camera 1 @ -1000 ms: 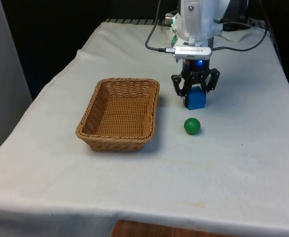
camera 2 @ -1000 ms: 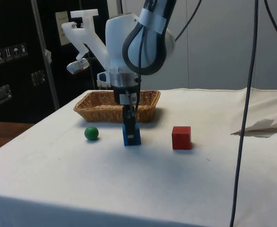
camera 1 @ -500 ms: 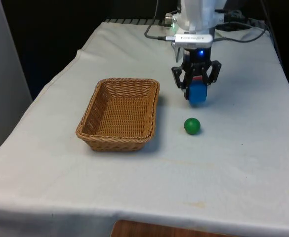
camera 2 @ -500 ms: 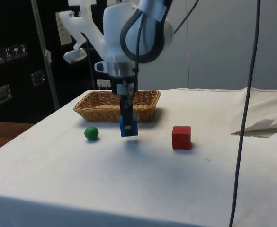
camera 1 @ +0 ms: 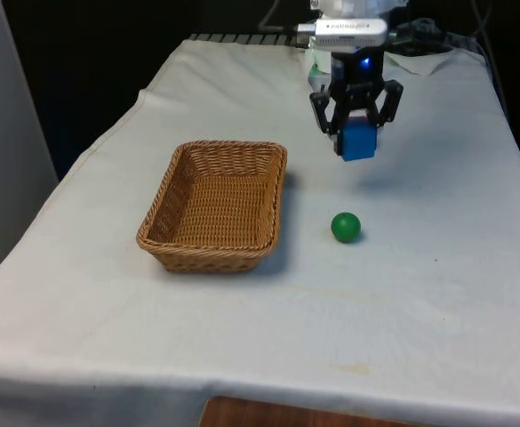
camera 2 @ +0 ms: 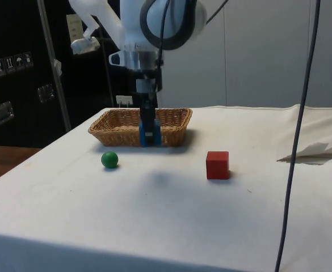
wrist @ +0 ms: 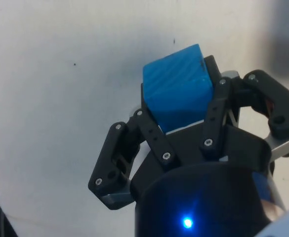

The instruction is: Place all non-red objects into the basket.

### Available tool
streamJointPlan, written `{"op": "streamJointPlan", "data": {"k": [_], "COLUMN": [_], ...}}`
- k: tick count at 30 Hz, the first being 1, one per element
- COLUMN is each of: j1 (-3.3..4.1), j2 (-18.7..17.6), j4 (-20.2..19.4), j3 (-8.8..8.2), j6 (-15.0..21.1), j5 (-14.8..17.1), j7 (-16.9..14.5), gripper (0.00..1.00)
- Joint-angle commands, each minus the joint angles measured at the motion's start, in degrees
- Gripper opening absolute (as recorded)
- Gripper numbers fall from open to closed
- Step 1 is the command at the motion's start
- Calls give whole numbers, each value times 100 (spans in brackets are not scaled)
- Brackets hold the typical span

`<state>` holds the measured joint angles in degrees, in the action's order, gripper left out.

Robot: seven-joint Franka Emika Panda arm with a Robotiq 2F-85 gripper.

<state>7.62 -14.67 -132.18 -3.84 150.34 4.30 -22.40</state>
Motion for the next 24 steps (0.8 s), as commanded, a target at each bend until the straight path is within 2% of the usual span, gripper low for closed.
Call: {"op": "streamJointPlan", "data": {"k": [1, 21, 22, 24], "j1": [6, -11, 0, -17], "j2": [97, 590, 579, 602], "j4": [0, 80, 63, 115], "j3": [-17, -23, -11, -40], "j6": [-103, -590, -539, -642], "j5": [-34, -23, 0, -17], "j7": [23, 0, 0, -17], "gripper": [1, 1, 1, 1]}}
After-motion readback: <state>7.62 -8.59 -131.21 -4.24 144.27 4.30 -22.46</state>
